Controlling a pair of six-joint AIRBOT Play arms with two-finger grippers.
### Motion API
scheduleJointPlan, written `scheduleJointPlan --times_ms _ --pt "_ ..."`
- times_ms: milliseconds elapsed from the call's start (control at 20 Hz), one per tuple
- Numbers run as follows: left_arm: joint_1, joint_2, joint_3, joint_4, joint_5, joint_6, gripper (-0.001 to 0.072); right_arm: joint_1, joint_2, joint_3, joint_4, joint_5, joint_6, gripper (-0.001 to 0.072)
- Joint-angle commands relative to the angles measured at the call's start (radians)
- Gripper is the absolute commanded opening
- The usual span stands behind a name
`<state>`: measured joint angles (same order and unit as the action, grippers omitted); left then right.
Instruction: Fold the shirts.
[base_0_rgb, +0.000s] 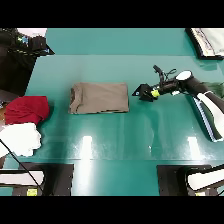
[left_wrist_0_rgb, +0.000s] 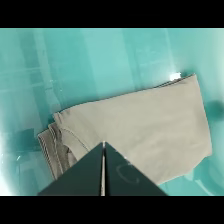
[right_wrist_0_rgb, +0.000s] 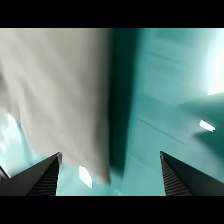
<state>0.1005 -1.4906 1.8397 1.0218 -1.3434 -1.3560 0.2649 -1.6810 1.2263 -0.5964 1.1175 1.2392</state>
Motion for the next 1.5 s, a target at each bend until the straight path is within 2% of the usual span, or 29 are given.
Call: scheduleJointPlan --times_ms 0,300,350,450,500,650,850,950,1150,1250,1450 --pt "0.001 0.001 0.0 0.0 0.0 0.002 0.0028 0.0 -0.048 -0.056 0.089 -0.053 0.0 0.0688" --pt "0.001 0.001 0.0 0.0 -0.006 0.002 0.0027 0.167 -0.223 0.169 0.169 -0.072 0.0 0.0673" --pt "0.001 0.001 0.0 0.0 -0.008 0.002 0.0028 0.194 -0.252 0.212 0.188 -0.076 0.0 0.0643" --pt "0.001 0.001 0.0 0.0 -0.015 0.002 0.0027 0.24 -0.295 0.289 0.185 -0.079 0.0 0.0425" --pt "0.001 0.001 0.0 -0.001 -0.019 0.002 0.0028 0.257 -0.312 0.326 0.185 -0.077 0.0 0.037" --pt "0.001 0.001 0.0 -0.004 -0.027 0.001 0.0027 0.277 -0.325 0.391 0.177 -0.074 -0.013 0.0019" --pt "-0.029 0.001 0.0 -0.007 -0.059 0.002 0.0027 0.204 -0.264 0.419 0.159 -0.054 -0.012 0.0017" --pt "-0.075 0.001 0.0 -0.007 -0.058 0.002 0.0027 0.116 -0.178 0.418 0.032 -0.05 0.034 0.0017" --pt "-0.184 0.001 0.0 -0.006 -0.035 0.003 0.0027 -0.137 0.013 0.418 -0.277 -0.014 0.2 0.0017" --pt "-0.232 0.001 0.0 -0.006 -0.009 0.003 0.0027 -0.294 0.088 0.418 -0.326 0.005 0.236 0.0017" --pt "-0.296 0.001 0.0 -0.007 0.067 0.002 0.0028 -0.601 0.16 0.418 -0.32 0.019 0.264 0.0017"
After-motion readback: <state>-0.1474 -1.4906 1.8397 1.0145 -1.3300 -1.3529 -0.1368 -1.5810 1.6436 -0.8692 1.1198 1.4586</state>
